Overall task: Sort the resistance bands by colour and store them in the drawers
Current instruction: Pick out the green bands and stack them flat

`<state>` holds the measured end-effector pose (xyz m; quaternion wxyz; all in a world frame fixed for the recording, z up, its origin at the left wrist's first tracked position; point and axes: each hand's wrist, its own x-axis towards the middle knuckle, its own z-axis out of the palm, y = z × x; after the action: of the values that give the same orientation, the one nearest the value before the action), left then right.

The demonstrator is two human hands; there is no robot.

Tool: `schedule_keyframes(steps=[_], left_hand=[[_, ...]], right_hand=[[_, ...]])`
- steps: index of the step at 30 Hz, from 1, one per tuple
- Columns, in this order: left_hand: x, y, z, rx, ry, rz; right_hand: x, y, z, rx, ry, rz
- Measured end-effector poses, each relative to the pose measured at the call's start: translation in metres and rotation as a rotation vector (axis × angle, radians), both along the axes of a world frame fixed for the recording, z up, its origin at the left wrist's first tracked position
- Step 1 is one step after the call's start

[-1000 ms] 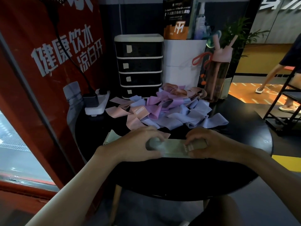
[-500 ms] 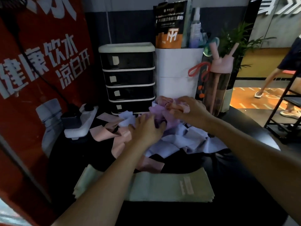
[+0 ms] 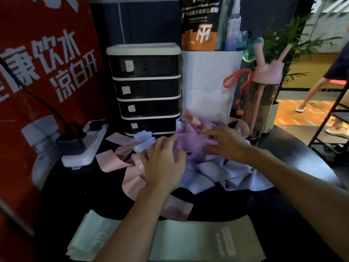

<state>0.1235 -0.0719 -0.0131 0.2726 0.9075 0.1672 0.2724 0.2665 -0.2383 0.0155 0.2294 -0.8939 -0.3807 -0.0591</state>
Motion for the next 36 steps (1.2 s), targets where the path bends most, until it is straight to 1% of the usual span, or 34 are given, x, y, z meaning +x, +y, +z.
schedule_keyframes(steps=[1, 3, 4, 5, 6, 7, 9, 10, 11, 12, 14, 15, 16, 17, 18, 21, 23, 24, 25, 26, 27, 29, 30, 33, 36], left_hand=[[0.0, 0.001, 0.0, -0.012, 0.003, 0.01], [0.001, 0.002, -0.001, -0.027, 0.039, 0.024], [0.0, 0.001, -0.001, -0.023, 0.057, 0.024], [-0.001, 0.0, -0.001, -0.017, 0.073, 0.017], [-0.002, -0.001, 0.0, -0.009, 0.087, 0.004], [-0.003, -0.003, 0.001, -0.001, 0.104, -0.01], [-0.004, -0.005, 0.003, 0.012, 0.153, -0.033], [-0.005, -0.005, 0.003, 0.017, 0.18, -0.044], [-0.004, -0.005, 0.003, 0.021, 0.207, -0.055], [-0.004, -0.005, 0.002, 0.026, 0.232, -0.068], [-0.003, -0.003, -0.001, 0.052, 0.277, -0.094], [-0.003, -0.002, -0.002, 0.068, 0.292, -0.108], [-0.003, -0.002, -0.003, 0.084, 0.297, -0.118], [-0.003, -0.001, -0.004, 0.095, 0.292, -0.123], [-0.003, -0.001, -0.004, 0.101, 0.282, -0.125], [-0.002, 0.0, -0.004, 0.058, 0.25, -0.128], [-0.002, -0.001, -0.003, 0.027, 0.195, -0.117], [-0.002, -0.001, -0.003, 0.019, 0.176, -0.105], [-0.001, -0.001, -0.003, 0.011, 0.163, -0.094], [0.0, -0.001, -0.003, 0.002, 0.159, -0.087], [0.0, -0.001, -0.004, -0.009, 0.165, -0.086], [0.0, -0.002, -0.004, -0.017, 0.166, -0.1], [0.0, -0.003, -0.004, -0.013, 0.14, -0.109], [-0.002, -0.004, 0.002, 0.025, -0.006, -0.087], [-0.002, -0.002, 0.003, 0.059, -0.101, -0.041]], right_hand=[[-0.001, -0.007, 0.003, 0.065, -0.022, -0.034], [0.001, -0.026, 0.006, 0.222, -0.067, -0.026], [0.001, -0.037, 0.008, 0.275, -0.097, -0.015], [0.001, -0.046, 0.01, 0.283, -0.096, -0.023], [0.001, -0.055, 0.012, 0.23, -0.07, -0.053], [-0.001, -0.064, 0.016, 0.109, -0.016, -0.081], [-0.003, -0.077, 0.022, -0.235, 0.089, -0.1], [-0.004, -0.079, 0.024, -0.373, 0.083, -0.08], [-0.005, -0.078, 0.027, -0.426, 0.06, -0.072], [-0.004, -0.075, 0.031, -0.357, 0.033, -0.072], [-0.011, -0.061, 0.037, -0.034, 0.004, -0.091], [-0.016, -0.053, 0.038, 0.087, 0.034, -0.074], [-0.017, -0.044, 0.036, 0.136, 0.095, -0.043], [-0.022, -0.035, 0.036, 0.128, 0.166, 0.003], [-0.023, -0.029, 0.032, 0.063, 0.189, 0.037], [-0.03, -0.017, 0.026, -0.229, 0.098, 0.085], [-0.036, -0.015, 0.021, -0.366, 0.076, 0.035], [-0.038, -0.015, 0.018, -0.375, 0.054, -0.01], [-0.037, -0.016, 0.016, -0.36, 0.038, -0.049], [-0.036, -0.019, 0.015, -0.303, 0.035, -0.063], [-0.034, -0.023, 0.016, -0.203, 0.063, -0.069], [-0.026, -0.031, 0.018, 0.065, 0.116, -0.036], [-0.02, -0.033, 0.017, 0.163, 0.106, -0.042], [-0.006, -0.031, 0.025, 0.349, -0.01, -0.139], [0.0, -0.022, 0.053, 0.495, -0.103, -0.207]])
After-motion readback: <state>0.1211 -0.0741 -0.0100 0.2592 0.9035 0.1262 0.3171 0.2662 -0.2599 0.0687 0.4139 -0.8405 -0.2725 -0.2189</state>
